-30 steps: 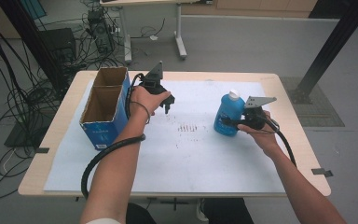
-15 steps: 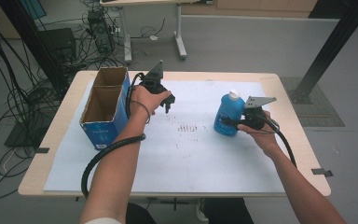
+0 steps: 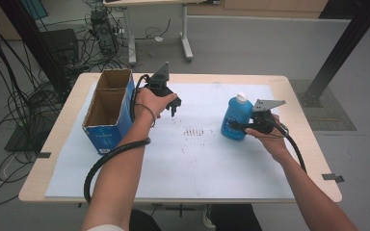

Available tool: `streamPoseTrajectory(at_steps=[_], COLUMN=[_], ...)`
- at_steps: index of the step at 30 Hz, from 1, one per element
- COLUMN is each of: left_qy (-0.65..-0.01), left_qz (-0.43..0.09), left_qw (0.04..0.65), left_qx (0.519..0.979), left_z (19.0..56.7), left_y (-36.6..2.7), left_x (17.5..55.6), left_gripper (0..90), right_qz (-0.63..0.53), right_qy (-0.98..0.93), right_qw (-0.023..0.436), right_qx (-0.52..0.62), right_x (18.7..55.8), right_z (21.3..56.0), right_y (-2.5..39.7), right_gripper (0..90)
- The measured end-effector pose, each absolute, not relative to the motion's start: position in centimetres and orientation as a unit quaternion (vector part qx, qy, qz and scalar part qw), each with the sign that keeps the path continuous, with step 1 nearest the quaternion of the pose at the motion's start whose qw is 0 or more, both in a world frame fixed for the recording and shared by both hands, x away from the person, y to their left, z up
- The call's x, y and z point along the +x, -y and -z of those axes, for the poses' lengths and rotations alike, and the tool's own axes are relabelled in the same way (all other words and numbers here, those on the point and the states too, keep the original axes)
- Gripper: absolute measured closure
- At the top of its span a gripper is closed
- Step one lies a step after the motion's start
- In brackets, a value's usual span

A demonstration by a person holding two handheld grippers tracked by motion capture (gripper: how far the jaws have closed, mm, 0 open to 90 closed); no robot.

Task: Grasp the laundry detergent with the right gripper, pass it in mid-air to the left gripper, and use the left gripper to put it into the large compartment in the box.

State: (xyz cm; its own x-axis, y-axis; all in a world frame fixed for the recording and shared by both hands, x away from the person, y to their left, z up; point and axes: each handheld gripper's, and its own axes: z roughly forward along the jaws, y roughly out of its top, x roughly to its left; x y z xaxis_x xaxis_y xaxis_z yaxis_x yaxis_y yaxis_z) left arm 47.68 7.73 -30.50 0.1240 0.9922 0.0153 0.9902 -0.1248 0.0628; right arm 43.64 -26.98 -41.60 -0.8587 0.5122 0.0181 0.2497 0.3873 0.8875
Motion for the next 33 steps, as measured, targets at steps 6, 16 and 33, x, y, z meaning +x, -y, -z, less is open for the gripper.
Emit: streamPoseTrajectory(at_steps=[6,16,33], left_qy=[-0.662,-0.659,-0.658], left_qz=[-0.029,-0.032,-0.034], left_qw=[0.018,0.015,0.016], left_qx=[0.749,0.751,0.752], left_z=[30.33,30.27,30.24], left_y=[-7.74,-7.62,-7.6], left_x=[47.68,47.68,47.61], left_gripper=[5.7,5.6,5.6], right_qz=[-0.503,-0.502,-0.502], right_qy=[-0.823,-0.822,-0.822], right_qw=[0.13,0.13,0.132], right_qx=[0.232,0.233,0.235], right_x=[43.65,43.62,43.56], right_z=[41.59,41.58,41.58], right_y=[26.97,26.96,26.93], right_gripper=[45.1,45.0,45.0])
